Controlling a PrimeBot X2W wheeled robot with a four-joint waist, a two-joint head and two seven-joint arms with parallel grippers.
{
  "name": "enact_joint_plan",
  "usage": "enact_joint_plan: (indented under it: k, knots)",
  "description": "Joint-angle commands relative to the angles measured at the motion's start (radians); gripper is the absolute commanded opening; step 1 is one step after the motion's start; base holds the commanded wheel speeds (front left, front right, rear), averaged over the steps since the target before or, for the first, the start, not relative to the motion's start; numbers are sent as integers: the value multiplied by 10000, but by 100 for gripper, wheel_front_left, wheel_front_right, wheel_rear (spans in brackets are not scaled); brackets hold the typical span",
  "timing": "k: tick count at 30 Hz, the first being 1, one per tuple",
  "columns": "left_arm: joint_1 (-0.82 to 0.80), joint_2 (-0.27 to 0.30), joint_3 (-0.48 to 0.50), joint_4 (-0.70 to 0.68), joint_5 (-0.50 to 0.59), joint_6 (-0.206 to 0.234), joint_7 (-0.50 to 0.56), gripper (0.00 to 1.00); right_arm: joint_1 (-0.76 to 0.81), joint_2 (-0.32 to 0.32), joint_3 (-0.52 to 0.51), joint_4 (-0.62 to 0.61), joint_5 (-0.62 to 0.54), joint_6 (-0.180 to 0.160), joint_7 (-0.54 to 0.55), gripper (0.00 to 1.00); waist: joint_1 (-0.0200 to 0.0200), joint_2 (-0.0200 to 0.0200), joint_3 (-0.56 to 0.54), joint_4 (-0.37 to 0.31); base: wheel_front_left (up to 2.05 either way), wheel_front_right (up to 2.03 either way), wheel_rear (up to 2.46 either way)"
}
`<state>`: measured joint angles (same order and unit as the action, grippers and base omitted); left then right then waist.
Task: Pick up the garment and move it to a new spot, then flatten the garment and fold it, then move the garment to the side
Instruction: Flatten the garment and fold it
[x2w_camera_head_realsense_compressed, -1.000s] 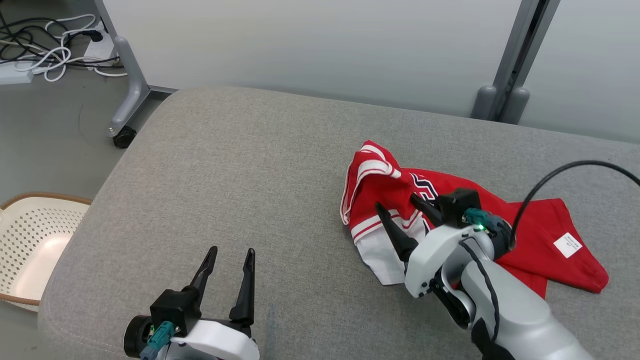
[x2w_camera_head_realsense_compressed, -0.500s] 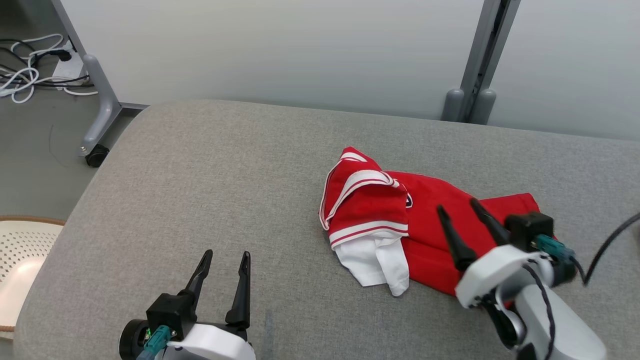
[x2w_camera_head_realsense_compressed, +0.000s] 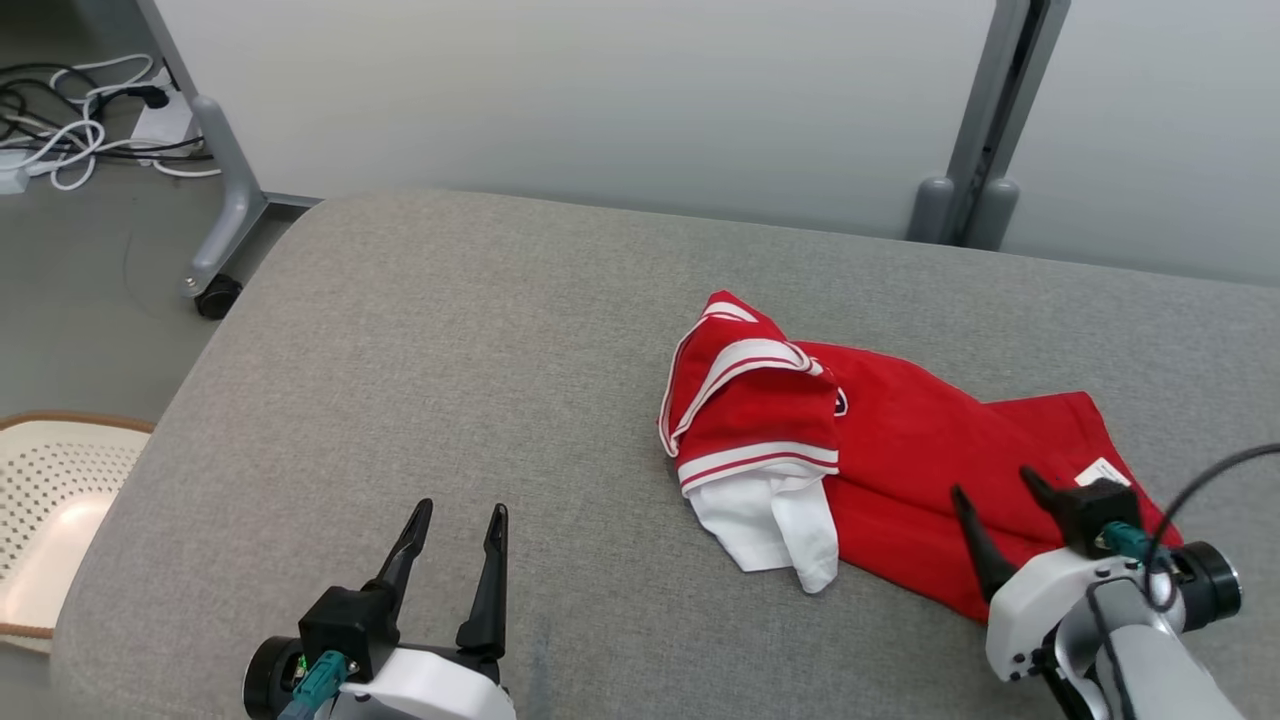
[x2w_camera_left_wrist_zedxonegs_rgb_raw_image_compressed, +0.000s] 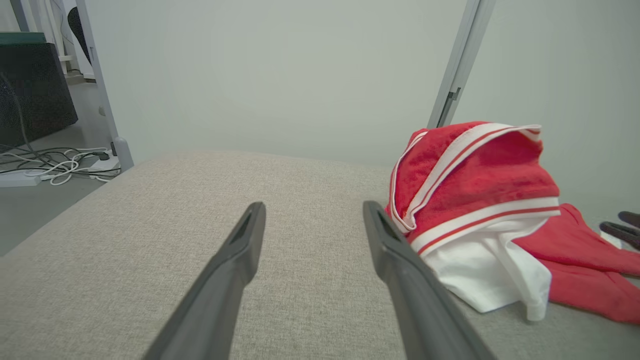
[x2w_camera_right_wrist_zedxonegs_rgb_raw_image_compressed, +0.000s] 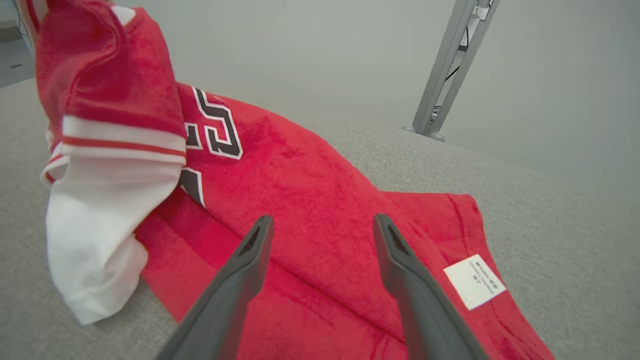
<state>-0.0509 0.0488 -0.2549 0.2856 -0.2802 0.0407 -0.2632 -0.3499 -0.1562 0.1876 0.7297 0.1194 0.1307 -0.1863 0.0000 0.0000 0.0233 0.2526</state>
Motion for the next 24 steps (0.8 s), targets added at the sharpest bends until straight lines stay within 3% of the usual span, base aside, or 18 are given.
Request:
enact_joint_plan:
  k: [1, 13, 22, 23, 24]
  knots:
    - [-129, 40, 11, -43, 38, -3, -22, 100, 107, -45, 125, 52, -134, 2, 129, 100, 0, 0, 47, 103, 0, 0, 0]
    - [-240, 38, -13, -67, -45, 43, -22, 100, -380, -568, 872, 1057, -782, 2, 471, 100, 0, 0, 345, 687, 0, 0, 0]
    - [-324, 38, -25, -108, -94, 94, -22, 100, -1093, -769, 598, 2156, -1198, 2, 99, 100, 0, 0, 593, 1047, 0, 0, 0]
    - [-329, 38, -18, -111, -89, 96, -22, 100, -1169, -790, 534, 2233, -1235, 2, 39, 88, 0, 0, 610, 1065, 0, 0, 0]
    - [-331, 40, -11, -113, -81, 100, -22, 100, -1250, -808, 470, 2323, -1274, 2, -27, 53, 0, 0, 627, 1081, 0, 0, 0]
